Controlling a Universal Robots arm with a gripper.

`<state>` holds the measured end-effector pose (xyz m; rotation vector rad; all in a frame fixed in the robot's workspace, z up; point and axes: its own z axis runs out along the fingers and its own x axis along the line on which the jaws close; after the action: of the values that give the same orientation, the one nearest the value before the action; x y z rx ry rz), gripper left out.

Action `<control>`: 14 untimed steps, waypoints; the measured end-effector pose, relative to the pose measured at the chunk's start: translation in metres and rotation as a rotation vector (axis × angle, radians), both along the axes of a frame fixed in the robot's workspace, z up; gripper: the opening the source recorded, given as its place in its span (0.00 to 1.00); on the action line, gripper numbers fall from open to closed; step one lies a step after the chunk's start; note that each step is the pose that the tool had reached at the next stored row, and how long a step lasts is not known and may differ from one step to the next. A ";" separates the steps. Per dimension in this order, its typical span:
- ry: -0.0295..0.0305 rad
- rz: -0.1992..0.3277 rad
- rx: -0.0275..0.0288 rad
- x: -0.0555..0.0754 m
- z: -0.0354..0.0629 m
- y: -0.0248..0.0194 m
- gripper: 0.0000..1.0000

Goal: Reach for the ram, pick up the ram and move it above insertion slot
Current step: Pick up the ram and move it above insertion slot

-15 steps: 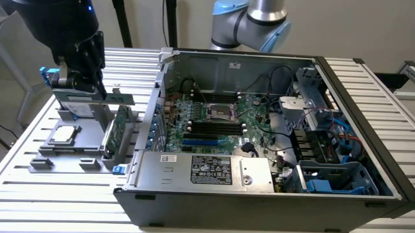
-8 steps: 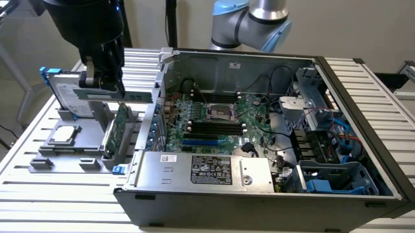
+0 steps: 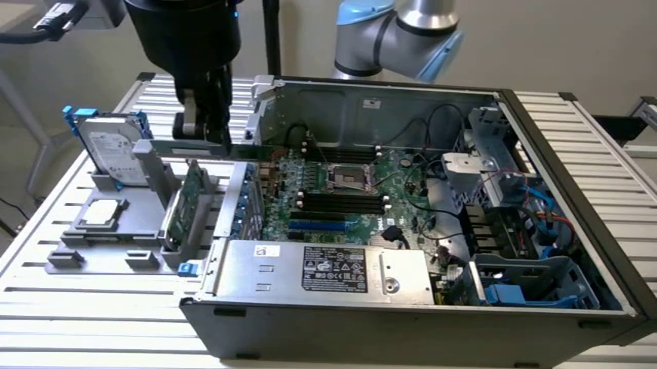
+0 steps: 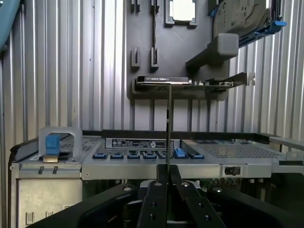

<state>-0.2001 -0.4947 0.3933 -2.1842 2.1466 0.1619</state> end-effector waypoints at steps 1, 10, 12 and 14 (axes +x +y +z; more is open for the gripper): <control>0.0001 0.000 0.0003 0.005 0.0000 0.0002 0.13; 0.0004 0.000 0.0024 0.046 0.0001 0.0029 0.13; 0.0004 0.000 0.0025 0.054 0.0001 0.0042 0.13; 0.0004 0.000 0.0026 0.062 0.0000 0.0060 0.13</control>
<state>-0.1376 -0.4888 0.3933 -2.1830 2.1454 0.1650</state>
